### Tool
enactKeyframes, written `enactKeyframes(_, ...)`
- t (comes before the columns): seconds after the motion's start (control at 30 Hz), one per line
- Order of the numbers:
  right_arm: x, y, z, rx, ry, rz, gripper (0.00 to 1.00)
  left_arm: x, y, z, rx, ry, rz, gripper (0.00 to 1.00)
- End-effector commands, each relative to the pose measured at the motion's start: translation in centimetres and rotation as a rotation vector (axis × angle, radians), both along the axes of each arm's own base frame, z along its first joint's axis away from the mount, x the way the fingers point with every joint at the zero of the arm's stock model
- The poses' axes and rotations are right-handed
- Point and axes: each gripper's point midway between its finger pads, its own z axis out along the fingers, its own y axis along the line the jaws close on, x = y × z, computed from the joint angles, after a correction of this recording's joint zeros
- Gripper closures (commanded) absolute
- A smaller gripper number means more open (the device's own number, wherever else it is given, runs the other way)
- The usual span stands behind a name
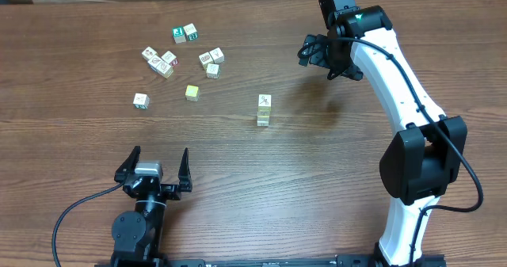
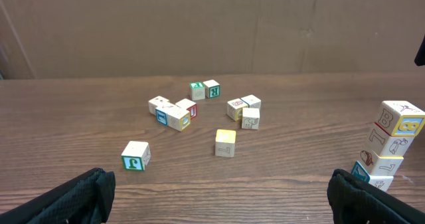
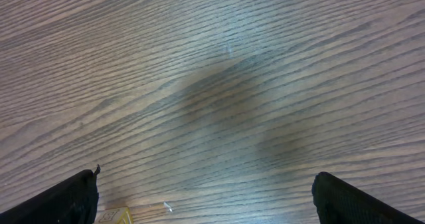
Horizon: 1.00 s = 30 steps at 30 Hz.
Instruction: Form a tower
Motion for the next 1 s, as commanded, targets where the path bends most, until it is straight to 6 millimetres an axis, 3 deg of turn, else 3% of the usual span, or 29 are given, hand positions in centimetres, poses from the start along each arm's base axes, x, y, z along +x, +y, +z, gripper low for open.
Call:
enactKeyframes(0.0,0.4,-0.4,0.6,-0.006,-0.021,-0.006,0.00,0.0,-0.1,0.1,0.016,-0.011,-0.010,0.00)
enactKeyframes(0.77,0.3,-0.5,0.7,-0.007,-0.018,-0.006,0.00,0.0,-0.1,0.1,0.016,-0.011,-0.010,0.00)
enactKeyframes(0.97,1.2,-0.5,2.9,-0.024,-0.105,0.067,0.00,0.0,-0.1,0.1,0.016,-0.011,-0.010,0.00)
